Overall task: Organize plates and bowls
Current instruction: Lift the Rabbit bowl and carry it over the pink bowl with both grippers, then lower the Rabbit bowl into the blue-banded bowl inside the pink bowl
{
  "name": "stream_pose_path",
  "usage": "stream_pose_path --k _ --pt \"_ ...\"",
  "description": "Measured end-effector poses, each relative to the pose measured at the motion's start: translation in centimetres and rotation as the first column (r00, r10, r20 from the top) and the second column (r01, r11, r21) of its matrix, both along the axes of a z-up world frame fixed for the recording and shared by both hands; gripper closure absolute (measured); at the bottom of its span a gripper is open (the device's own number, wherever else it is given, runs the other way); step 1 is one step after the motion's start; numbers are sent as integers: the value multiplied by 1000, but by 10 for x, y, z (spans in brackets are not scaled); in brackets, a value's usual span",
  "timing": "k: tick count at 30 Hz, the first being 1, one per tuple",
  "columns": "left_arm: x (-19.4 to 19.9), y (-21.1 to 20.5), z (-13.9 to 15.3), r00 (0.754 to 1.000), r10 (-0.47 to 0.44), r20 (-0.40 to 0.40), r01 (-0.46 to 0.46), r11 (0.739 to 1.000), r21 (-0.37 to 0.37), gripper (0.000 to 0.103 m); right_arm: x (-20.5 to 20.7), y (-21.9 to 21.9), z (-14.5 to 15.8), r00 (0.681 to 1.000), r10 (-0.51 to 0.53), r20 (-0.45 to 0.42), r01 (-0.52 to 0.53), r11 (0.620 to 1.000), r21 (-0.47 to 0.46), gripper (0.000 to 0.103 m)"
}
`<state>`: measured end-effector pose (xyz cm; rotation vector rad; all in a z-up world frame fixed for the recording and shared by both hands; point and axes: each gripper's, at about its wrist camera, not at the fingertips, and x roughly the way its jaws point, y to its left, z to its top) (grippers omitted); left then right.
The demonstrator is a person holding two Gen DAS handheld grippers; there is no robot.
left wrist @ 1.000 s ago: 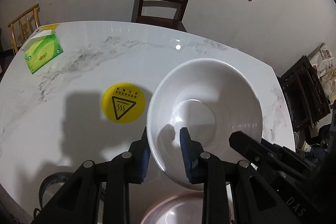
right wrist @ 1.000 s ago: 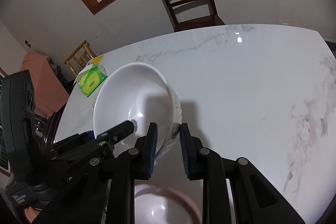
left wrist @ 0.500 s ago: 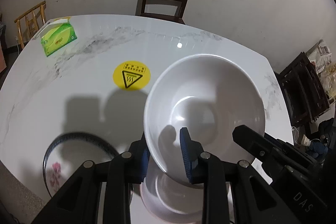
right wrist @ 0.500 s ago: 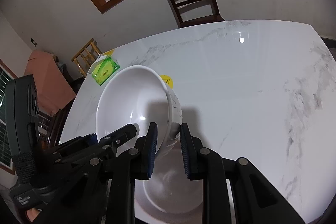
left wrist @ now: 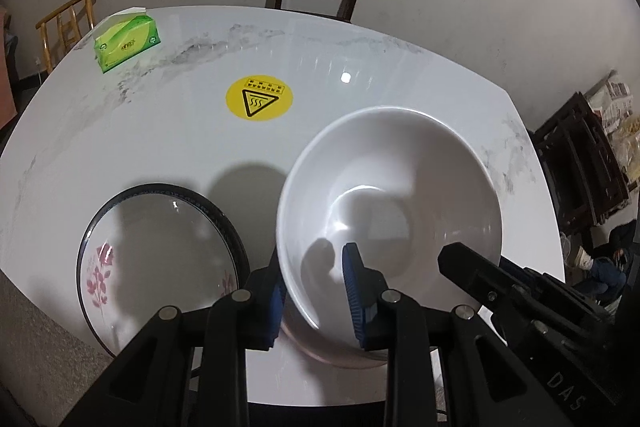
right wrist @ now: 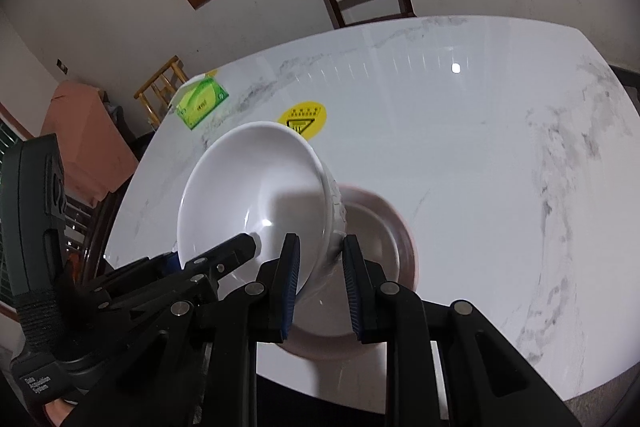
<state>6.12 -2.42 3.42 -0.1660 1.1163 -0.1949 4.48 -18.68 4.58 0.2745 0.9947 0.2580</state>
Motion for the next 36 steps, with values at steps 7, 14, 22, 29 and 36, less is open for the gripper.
stream_pose_path --k 7,14,22,29,36 --pt "-5 0 -9 1000 -1 -28 1 1000 -6 76 -7 2 -11 999 -1 -33 1 1000 -3 82" --pt "-4 -2 -15 999 -9 -47 9 1000 -8 76 -8 1 -15 999 -10 -45 9 1000 -11 82" --pt "6 -4 -24 997 -17 -79 16 1000 -14 76 -2 1 -17 998 -21 -62 20 1000 -14 82" --pt "10 -11 -36 992 -31 -119 29 999 -15 76 2 -2 -27 996 -33 -88 31 999 -24 82" --pt "13 -16 -43 992 -32 -118 32 999 5 75 5 -4 -39 992 -40 -116 38 999 -16 82"
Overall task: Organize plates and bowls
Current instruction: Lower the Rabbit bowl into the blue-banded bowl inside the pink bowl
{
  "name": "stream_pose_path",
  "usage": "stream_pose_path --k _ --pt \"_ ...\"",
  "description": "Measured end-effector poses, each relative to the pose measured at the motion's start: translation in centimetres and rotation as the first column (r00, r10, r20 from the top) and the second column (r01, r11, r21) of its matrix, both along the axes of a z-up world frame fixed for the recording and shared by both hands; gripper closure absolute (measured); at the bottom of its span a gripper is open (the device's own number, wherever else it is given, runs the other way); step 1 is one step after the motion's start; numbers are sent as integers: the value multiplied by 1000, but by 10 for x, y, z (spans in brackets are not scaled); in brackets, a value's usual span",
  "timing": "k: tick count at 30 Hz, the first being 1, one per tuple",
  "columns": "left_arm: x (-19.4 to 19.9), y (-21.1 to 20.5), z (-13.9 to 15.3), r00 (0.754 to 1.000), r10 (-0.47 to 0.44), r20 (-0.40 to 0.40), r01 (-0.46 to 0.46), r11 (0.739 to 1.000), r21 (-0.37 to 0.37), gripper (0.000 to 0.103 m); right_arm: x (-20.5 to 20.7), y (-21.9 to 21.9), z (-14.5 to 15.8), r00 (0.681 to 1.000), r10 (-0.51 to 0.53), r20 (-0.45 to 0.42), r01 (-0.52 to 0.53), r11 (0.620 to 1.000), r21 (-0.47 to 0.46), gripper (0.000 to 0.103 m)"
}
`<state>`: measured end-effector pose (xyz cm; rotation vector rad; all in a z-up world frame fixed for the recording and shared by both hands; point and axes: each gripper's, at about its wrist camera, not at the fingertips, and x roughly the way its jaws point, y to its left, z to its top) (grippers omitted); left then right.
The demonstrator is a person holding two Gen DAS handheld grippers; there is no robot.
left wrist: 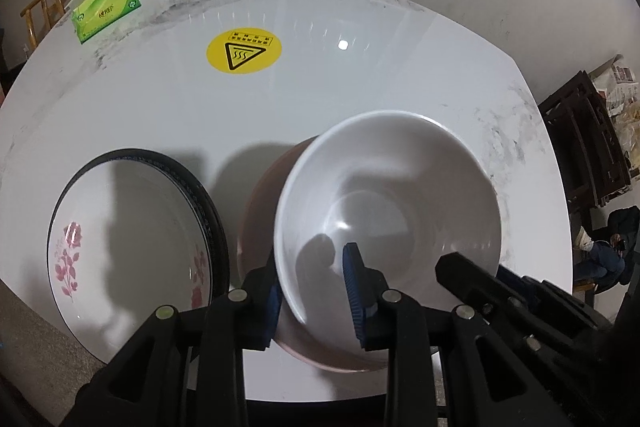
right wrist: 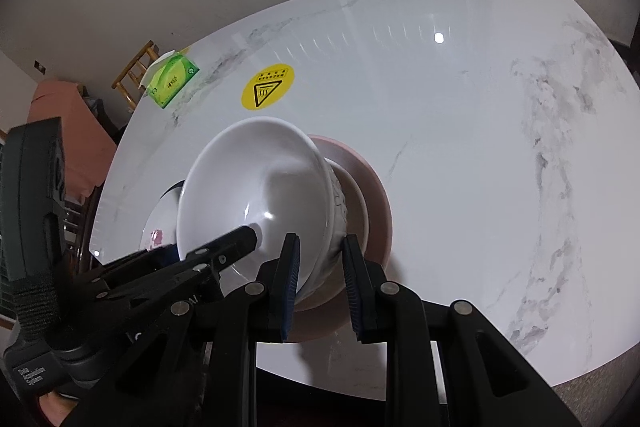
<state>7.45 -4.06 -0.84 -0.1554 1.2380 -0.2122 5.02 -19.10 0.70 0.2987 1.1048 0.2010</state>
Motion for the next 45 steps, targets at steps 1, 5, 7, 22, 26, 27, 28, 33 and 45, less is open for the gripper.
stream_pose_path --k 1,5,7,22,26,27,28,33,45 --pt "0 0 0 1000 3 2 -3 1000 3 75 0 0 -2 1000 1 -3 -1 1000 1 82" --pt "-4 -6 0 999 -7 41 5 998 60 75 -1 0 -7 1000 2 -13 -2 1000 7 82" --pt "-4 -8 -1 999 -9 53 5 997 75 75 -1 -1 -10 1000 -2 -19 2 1000 11 82" --pt "-2 -11 -5 997 -3 71 -4 994 110 75 -1 0 -12 1000 -3 -15 3 1000 2 81" --pt "0 -9 -9 998 0 55 -6 994 105 75 -2 0 -12 1000 -12 -14 11 1000 -10 79" --pt "0 -9 -9 998 0 55 -6 995 104 75 -2 0 -12 1000 -13 -16 13 1000 -5 79" --pt "0 -9 -9 999 0 55 -6 995 104 75 -2 -1 -12 1000 -14 -18 14 1000 -2 79" --pt "0 -8 -10 999 3 53 -8 995 95 73 -2 -1 -11 1000 -12 -14 12 1000 -5 79" --pt "1 -1 -9 998 7 59 -11 998 64 73 -3 -6 -11 1000 -7 -18 8 1000 11 73"
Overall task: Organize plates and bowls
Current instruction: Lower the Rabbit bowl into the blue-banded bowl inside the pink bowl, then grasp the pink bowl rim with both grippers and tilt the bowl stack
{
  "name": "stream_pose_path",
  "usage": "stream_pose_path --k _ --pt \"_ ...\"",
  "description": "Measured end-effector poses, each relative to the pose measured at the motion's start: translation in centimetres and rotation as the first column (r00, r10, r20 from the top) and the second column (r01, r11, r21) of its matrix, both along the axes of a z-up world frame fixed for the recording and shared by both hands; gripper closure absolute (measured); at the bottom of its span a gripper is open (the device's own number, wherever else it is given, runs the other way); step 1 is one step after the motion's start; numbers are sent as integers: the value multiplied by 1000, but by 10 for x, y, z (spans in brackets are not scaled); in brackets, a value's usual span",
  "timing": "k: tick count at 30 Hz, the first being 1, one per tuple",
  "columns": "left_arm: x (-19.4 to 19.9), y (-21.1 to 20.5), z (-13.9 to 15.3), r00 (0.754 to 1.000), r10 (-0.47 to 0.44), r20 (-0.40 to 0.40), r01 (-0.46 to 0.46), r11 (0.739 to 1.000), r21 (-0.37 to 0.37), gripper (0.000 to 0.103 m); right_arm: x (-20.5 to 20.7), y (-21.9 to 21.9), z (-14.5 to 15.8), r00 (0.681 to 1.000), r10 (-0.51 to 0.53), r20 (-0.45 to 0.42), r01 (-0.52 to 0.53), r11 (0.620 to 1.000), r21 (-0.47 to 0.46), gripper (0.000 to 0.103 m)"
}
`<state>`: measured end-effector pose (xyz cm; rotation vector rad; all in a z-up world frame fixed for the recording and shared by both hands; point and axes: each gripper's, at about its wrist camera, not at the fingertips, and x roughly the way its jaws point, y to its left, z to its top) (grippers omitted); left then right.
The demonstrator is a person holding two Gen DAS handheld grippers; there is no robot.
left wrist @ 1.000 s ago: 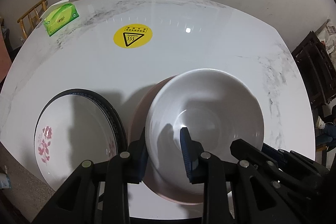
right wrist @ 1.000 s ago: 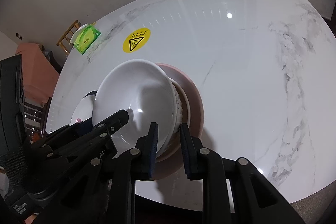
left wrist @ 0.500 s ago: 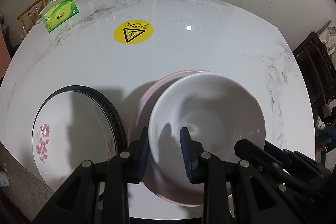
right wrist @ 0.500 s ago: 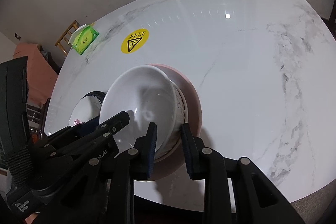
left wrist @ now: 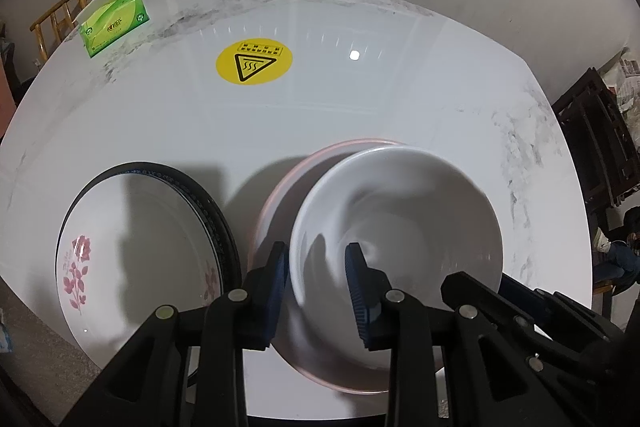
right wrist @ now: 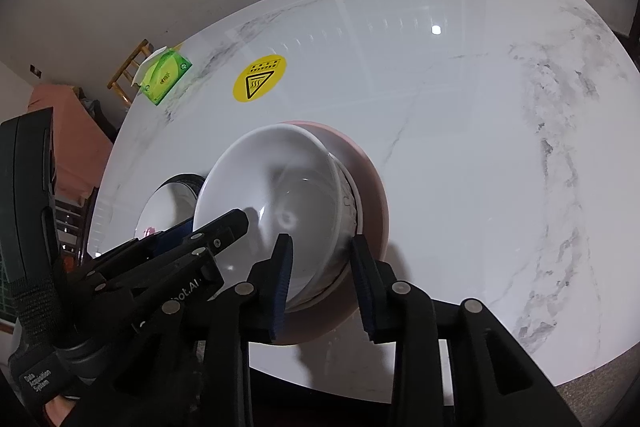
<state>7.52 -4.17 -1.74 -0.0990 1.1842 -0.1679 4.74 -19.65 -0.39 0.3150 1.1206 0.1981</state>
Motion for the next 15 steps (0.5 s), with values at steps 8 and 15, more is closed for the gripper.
stream_pose_path --k 8,15 --pt "-1 6 5 1000 0 19 0 1000 -6 71 -1 3 5 1000 12 14 -12 1000 -8 67" --pt "-3 14 12 1000 10 24 -10 1000 -27 71 -1 1 10 1000 8 22 -8 1000 -3 66"
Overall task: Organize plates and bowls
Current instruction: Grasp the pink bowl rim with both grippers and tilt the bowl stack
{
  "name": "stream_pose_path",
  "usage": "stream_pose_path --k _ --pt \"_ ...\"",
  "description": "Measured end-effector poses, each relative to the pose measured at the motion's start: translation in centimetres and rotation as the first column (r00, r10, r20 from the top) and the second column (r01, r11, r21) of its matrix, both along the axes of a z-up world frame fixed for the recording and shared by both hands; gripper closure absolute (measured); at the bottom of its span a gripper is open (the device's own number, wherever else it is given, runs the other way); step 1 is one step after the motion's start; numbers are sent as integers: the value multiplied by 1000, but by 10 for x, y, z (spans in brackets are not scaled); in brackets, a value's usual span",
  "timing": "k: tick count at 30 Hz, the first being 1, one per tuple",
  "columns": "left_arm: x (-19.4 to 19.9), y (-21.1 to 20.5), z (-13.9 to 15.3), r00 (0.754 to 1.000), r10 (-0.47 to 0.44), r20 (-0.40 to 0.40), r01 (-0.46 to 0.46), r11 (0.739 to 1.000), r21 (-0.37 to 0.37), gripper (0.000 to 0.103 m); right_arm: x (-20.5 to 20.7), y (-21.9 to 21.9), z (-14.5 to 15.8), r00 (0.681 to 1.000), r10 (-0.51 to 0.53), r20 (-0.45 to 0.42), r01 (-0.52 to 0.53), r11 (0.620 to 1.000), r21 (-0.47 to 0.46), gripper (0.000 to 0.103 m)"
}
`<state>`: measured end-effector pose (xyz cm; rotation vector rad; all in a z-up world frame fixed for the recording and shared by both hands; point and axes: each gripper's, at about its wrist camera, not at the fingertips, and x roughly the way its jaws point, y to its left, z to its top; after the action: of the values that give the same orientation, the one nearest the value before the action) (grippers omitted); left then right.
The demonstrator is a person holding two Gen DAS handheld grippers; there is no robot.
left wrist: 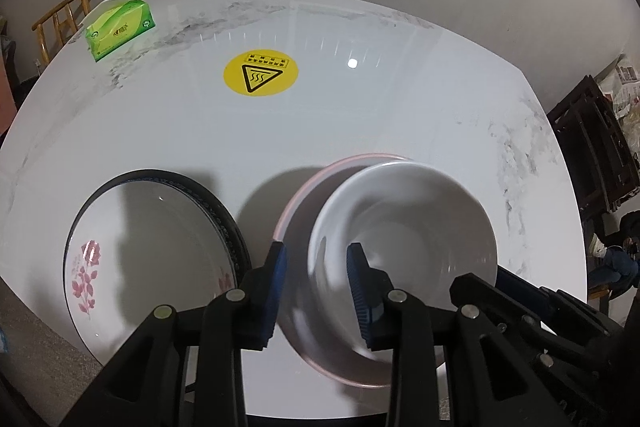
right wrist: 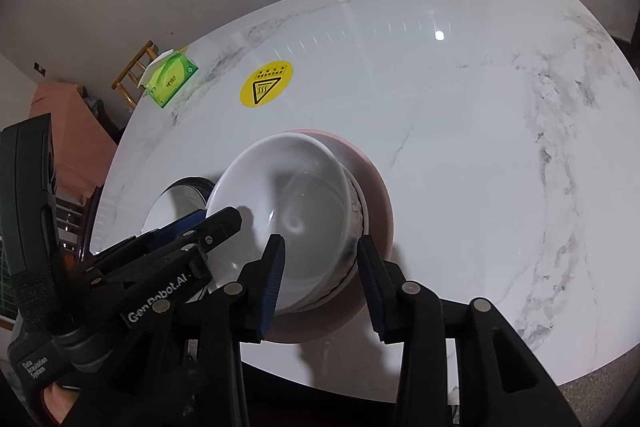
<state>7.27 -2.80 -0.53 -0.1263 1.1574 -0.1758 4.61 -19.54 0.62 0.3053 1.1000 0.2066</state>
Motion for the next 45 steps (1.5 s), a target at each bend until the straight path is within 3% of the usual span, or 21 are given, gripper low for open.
stream_pose_path --k 12,26,45 --pt "-2 37 17 998 62 -9 -62 993 -97 69 -3 -17 10 999 -41 13 41 999 27 66" --pt "-3 56 -5 987 101 -122 -121 978 -168 69 -8 -39 0 994 -102 -33 103 994 43 66" --pt "8 45 -34 979 97 -178 -121 984 -132 69 6 -35 -30 988 -108 -109 107 994 -10 74"
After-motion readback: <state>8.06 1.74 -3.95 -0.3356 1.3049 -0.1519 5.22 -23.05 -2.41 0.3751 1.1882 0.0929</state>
